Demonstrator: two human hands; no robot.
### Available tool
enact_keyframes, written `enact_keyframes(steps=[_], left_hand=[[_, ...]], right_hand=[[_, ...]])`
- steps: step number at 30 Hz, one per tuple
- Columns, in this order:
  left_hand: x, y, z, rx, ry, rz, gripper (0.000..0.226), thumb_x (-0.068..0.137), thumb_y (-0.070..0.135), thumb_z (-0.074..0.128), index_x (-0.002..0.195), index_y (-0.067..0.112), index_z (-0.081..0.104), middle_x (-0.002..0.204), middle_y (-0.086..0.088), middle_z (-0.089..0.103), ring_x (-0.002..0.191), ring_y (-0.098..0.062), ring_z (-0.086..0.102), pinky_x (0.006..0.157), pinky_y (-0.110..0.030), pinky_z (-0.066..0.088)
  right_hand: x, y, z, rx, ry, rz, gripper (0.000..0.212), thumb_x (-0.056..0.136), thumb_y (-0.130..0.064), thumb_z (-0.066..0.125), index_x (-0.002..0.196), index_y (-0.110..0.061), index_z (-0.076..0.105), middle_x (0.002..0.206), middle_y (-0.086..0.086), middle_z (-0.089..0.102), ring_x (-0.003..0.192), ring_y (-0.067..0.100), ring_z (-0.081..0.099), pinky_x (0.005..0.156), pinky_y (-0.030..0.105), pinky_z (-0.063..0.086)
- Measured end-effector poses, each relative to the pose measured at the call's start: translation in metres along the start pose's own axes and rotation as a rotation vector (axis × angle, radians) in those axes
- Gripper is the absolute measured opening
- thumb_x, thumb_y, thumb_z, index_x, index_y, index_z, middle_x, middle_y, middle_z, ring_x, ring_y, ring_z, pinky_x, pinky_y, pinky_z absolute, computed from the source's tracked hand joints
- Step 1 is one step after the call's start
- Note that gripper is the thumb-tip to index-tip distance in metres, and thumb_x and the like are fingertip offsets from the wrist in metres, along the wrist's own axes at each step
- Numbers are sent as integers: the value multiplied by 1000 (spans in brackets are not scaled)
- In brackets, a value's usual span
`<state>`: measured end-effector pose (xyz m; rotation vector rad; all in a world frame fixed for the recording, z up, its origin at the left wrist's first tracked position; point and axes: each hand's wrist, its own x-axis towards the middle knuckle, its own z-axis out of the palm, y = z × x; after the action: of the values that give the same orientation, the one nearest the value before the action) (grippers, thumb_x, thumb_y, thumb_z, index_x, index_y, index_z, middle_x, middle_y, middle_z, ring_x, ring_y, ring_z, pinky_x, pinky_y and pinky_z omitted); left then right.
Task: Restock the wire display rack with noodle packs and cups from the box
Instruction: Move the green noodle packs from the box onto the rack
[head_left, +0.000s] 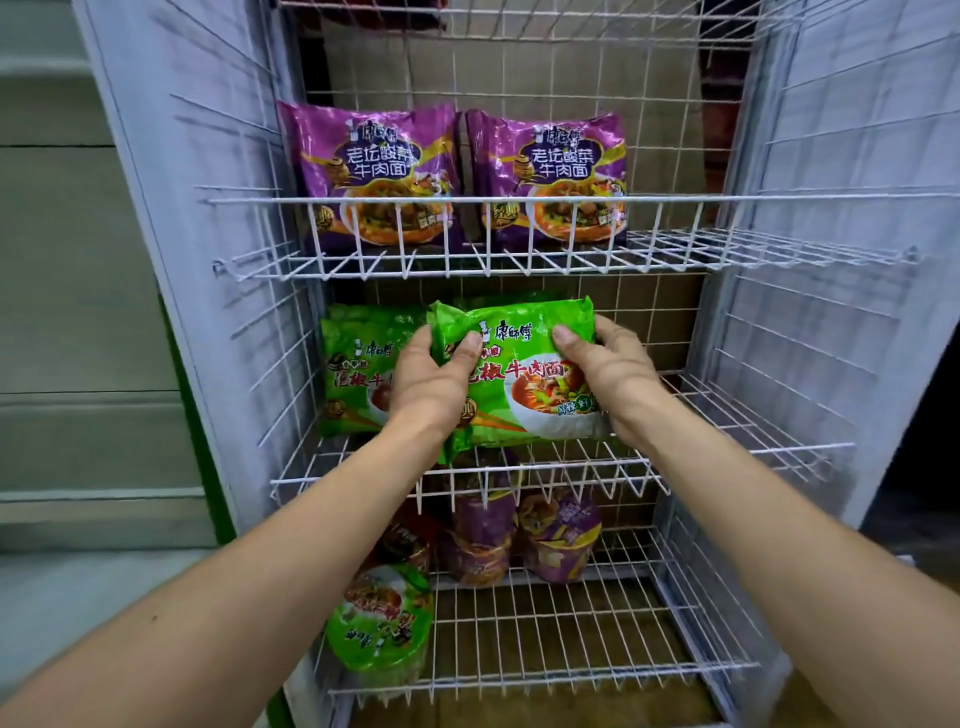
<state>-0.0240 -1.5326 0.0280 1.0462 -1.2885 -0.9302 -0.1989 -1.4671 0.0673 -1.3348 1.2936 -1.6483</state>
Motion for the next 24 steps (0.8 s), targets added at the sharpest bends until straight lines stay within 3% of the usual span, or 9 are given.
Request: enact_keyframes(steps=[5,8,11,16,20,22,24], left_hand=[[5,2,18,45,-47,1,98,59,85,64,137,27,53,136,-6,63,123,-31,62,102,-54,52],[-7,28,25,111,-97,1,76,89,57,66,151,21,42,152,-8,48,139,-30,46,115,-49,40],[6,26,32,204,-55,-4,69,98,37,63,156,16,33,156,-9,42,144,-30,39,119,-45,34],[15,18,38,195,-49,-49,67,101,27,59,158,14,25,160,-8,36,148,-29,33,120,-34,26],[18,5,38,242,-87,-87,66,101,24,59,157,14,27,149,-10,50,136,-29,48,102,-21,32],[19,5,39,272,-128,-104,67,103,28,53,160,16,19,150,-10,48,136,-30,47,98,-22,33],[18,5,38,301,-159,-112,67,105,32,48,161,18,13,152,-12,45,137,-32,46,105,-29,36]], right_hand=[[16,14,-8,57,33,54,8,98,-15,63,101,-19,69,87,-1,75,74,15,71,68,28,59],[27,22,-13,52,48,77,7,98,-14,63,102,-17,69,89,3,75,79,19,71,69,29,59],[43,26,-10,7,101,101,6,95,-11,65,98,-16,67,89,6,73,83,25,69,73,31,56],[59,31,-2,18,129,180,18,94,0,62,93,-18,62,96,9,72,91,30,69,85,38,55],[61,47,-1,73,86,224,27,94,7,55,108,-15,63,109,17,72,110,41,67,101,54,51],[63,51,-2,98,71,233,29,96,6,52,110,-18,62,109,15,72,111,40,67,102,54,51],[62,53,-2,98,59,241,27,98,3,52,111,-20,60,112,14,72,111,38,67,101,54,51]])
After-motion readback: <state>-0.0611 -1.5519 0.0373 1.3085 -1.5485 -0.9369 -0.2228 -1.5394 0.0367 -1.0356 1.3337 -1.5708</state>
